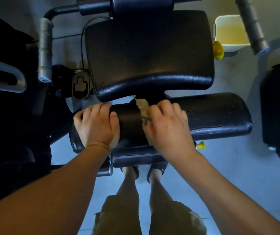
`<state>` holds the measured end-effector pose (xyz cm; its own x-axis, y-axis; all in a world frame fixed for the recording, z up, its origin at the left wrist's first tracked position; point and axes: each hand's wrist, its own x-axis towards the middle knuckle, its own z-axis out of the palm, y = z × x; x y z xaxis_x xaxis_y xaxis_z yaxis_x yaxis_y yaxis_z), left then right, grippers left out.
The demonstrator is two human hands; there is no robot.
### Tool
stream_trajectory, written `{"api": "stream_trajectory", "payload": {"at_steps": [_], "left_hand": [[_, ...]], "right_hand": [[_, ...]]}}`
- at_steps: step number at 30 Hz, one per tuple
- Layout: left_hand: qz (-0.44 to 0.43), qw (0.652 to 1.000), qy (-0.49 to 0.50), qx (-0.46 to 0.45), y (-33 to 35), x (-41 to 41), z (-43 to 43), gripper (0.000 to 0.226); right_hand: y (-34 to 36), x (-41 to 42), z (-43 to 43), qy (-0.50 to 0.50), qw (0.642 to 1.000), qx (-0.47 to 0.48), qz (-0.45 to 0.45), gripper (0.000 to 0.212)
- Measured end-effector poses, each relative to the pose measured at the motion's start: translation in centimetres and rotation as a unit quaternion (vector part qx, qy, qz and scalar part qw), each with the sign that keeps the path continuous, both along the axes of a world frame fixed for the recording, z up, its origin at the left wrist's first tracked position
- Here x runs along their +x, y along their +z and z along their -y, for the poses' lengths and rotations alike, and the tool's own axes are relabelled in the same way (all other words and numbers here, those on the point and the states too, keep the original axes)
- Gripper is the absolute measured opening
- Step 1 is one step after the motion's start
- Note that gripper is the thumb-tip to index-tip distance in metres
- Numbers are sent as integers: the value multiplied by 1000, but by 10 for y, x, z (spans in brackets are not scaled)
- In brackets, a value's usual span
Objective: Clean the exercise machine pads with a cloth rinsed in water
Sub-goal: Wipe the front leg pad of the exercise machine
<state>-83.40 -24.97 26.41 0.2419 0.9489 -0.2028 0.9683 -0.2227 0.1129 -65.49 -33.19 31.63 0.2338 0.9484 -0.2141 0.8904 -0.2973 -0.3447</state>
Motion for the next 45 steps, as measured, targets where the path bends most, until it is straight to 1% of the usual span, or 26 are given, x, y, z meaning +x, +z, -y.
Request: {"api": "stream_trajectory", "payload": {"at_steps": [3, 4, 6, 9, 11, 13, 15, 16, 18, 20, 22, 23, 24, 26, 27, 29, 30, 32, 33, 34, 36, 38, 39, 43, 44, 45], "left_hand": [[6, 1000, -1, 5, 0, 0, 0, 48], [9, 1000, -1, 7, -1, 0, 0, 48], [9, 1000, 0, 8, -3, 0, -1, 49], [4, 1000, -2, 11, -4, 0, 0, 50], [9, 1000, -3, 16, -3, 0, 1, 51], [15, 1000, -4, 24, -4, 0, 1, 50], [12, 1000, -7, 28, -6, -2, 1, 50], [10, 1000, -9, 27, -7, -3, 0, 50], [5, 999, -11, 30, -9, -3, -1, 51], [4, 999, -8, 32, -9, -3, 0, 51], [5, 999, -4, 32, -8, -2, 0, 50], [1, 1000, -3, 31, -8, -2, 1, 50], [-4, 1000, -2, 29, -9, -2, 0, 50], [-16, 1000, -2, 21, -10, -2, -1, 50], [-21, 1000, -3, 18, -11, -3, -2, 49], [-23, 1000, -4, 12, -10, -4, -1, 49], [-19, 1000, -4, 11, -10, -3, -1, 49], [-5, 1000, -8, 13, -8, -4, 0, 49], [2, 1000, -11, 13, -7, -4, 1, 49], [7, 1000, -16, 15, -7, -5, 1, 48], [10, 1000, -18, 19, -6, -5, 1, 48], [10, 1000, -16, 20, -7, -6, 3, 48], [12, 1000, -14, 21, -7, -5, 3, 48], [18, 1000, -11, 20, -6, -5, 3, 49], [20, 1000, -12, 20, -5, -5, 4, 49], [21, 1000, -12, 19, -6, -5, 4, 49]], "right_hand": [[3, 19, 1, -38, 995, 51, -79, 14], [6, 26, 3, -44, 993, 57, -89, 16], [9, 38, 11, -66, 995, 54, -55, 24], [5, 38, 24, -109, 993, 2, 33, 32], [2, 21, 27, -93, 994, -22, 50, 45], [3, -5, 25, -50, 999, -18, 10, 58], [3, -25, 24, 6, 999, -19, -37, 64], [3, -28, 24, 30, 999, -18, -40, 61], [1, -17, 26, 38, 999, 0, 2, 50], [-6, 4, 27, -29, 998, 25, 55, 44], [-10, 14, 27, -97, 991, 26, 84, 50], [-9, 10, 26, -103, 991, 22, 80, 54], [-10, -1, 25, -85, 994, 20, 63, 58], [-9, -24, 25, -12, 1000, 21, 6, 64], [-8, -32, 27, 18, 999, 29, -18, 63], [-11, -27, 28, 33, 998, 52, -32, 54], [-13, -21, 26, 11, 998, 59, -16, 47], [-19, -13, 18, -70, 996, 54, 29, 38], [-19, -15, 13, -100, 993, 45, 45, 39], [-19, -23, 8, -106, 992, 44, 53, 41], [-16, -41, 6, -49, 996, 63, 28, 38], [-12, -50, 15, 10, 997, 77, 10, 26], [-11, -47, 19, 10, 997, 79, 17, 22], [-16, -30, 25, -143, 983, 90, 65, 18], [-15, -33, 28, -162, 980, 95, 67, 19], [-14, -41, 31, -160, 980, 102, 58, 21]]}}
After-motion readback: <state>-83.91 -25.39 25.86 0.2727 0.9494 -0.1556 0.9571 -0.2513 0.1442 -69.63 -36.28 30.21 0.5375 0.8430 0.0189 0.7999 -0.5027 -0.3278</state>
